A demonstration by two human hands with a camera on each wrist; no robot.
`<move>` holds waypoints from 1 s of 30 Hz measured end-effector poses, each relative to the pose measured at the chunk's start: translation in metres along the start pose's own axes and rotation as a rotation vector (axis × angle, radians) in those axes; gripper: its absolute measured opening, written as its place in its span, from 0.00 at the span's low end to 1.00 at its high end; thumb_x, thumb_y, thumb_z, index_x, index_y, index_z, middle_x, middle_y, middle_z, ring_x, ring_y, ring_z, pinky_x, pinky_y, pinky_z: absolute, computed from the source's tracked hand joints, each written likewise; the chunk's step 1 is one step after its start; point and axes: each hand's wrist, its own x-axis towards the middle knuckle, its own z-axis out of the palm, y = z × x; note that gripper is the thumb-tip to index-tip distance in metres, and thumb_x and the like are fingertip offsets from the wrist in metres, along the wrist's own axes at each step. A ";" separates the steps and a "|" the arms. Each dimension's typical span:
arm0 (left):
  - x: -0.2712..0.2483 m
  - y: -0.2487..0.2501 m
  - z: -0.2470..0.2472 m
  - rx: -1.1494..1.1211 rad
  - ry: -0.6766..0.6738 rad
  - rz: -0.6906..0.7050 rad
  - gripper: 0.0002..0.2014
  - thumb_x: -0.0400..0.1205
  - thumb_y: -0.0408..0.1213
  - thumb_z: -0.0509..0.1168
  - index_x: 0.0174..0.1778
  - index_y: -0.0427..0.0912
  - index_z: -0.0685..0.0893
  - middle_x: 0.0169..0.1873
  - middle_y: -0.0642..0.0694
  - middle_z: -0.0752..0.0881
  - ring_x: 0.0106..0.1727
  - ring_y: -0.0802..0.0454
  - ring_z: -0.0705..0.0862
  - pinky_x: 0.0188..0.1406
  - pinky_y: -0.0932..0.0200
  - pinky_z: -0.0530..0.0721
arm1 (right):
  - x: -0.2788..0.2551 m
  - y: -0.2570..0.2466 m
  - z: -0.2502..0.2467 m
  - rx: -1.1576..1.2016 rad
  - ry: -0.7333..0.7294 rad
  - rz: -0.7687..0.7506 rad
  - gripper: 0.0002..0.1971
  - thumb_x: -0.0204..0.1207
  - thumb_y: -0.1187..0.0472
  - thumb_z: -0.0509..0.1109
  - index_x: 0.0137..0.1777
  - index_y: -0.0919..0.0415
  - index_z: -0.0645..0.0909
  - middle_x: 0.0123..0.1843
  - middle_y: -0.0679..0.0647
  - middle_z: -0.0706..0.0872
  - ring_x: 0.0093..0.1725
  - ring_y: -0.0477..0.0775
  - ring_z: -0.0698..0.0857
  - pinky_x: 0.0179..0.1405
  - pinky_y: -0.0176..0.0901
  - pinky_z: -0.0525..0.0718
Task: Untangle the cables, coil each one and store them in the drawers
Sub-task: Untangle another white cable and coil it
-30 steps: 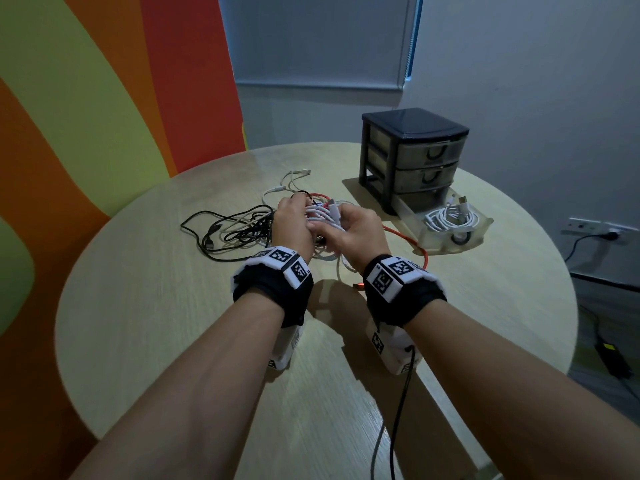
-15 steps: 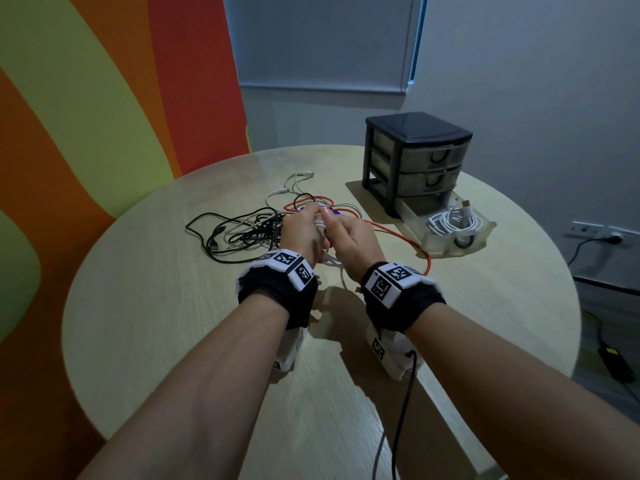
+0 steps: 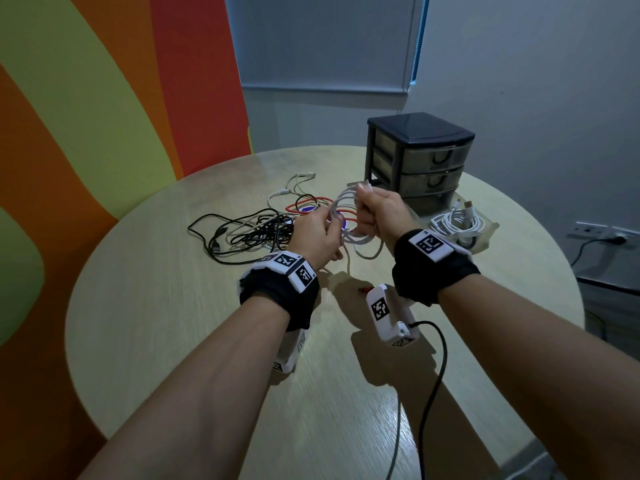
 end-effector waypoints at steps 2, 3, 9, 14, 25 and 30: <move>0.001 -0.001 -0.001 0.028 -0.004 -0.003 0.12 0.86 0.34 0.56 0.53 0.30 0.80 0.34 0.33 0.86 0.26 0.50 0.87 0.19 0.57 0.85 | -0.003 -0.002 -0.001 -0.031 -0.067 0.062 0.16 0.85 0.62 0.57 0.33 0.63 0.71 0.20 0.49 0.70 0.17 0.43 0.68 0.20 0.34 0.67; 0.001 -0.002 -0.001 0.043 0.004 0.001 0.12 0.86 0.34 0.56 0.55 0.30 0.80 0.35 0.33 0.86 0.25 0.53 0.87 0.19 0.57 0.85 | -0.004 -0.002 -0.001 -0.044 -0.094 0.081 0.16 0.85 0.62 0.58 0.34 0.63 0.73 0.21 0.50 0.71 0.18 0.44 0.69 0.20 0.34 0.69; 0.004 -0.005 -0.001 0.077 0.019 0.028 0.12 0.86 0.32 0.54 0.57 0.33 0.80 0.35 0.37 0.85 0.26 0.50 0.86 0.25 0.59 0.86 | -0.007 0.002 0.002 -0.101 -0.106 0.123 0.14 0.85 0.63 0.57 0.38 0.64 0.76 0.16 0.42 0.71 0.16 0.38 0.68 0.20 0.30 0.66; 0.002 -0.008 0.004 0.120 -0.099 0.072 0.14 0.80 0.41 0.60 0.56 0.38 0.83 0.38 0.43 0.88 0.38 0.45 0.88 0.42 0.48 0.88 | -0.012 0.005 0.000 -0.535 0.224 -0.040 0.24 0.81 0.45 0.61 0.27 0.59 0.75 0.22 0.49 0.72 0.23 0.47 0.71 0.27 0.40 0.70; -0.002 -0.011 0.004 0.201 -0.474 0.079 0.23 0.74 0.51 0.71 0.65 0.51 0.80 0.58 0.49 0.82 0.56 0.53 0.80 0.54 0.58 0.78 | 0.000 -0.002 -0.005 -0.002 0.440 0.013 0.15 0.80 0.61 0.61 0.30 0.56 0.73 0.24 0.50 0.71 0.18 0.43 0.71 0.24 0.37 0.69; 0.005 -0.018 0.009 0.477 -0.428 0.143 0.17 0.80 0.54 0.64 0.54 0.45 0.87 0.66 0.47 0.76 0.70 0.49 0.70 0.70 0.49 0.68 | 0.003 -0.006 -0.003 -0.042 0.378 0.042 0.16 0.80 0.60 0.62 0.29 0.58 0.73 0.18 0.45 0.69 0.16 0.42 0.68 0.22 0.35 0.65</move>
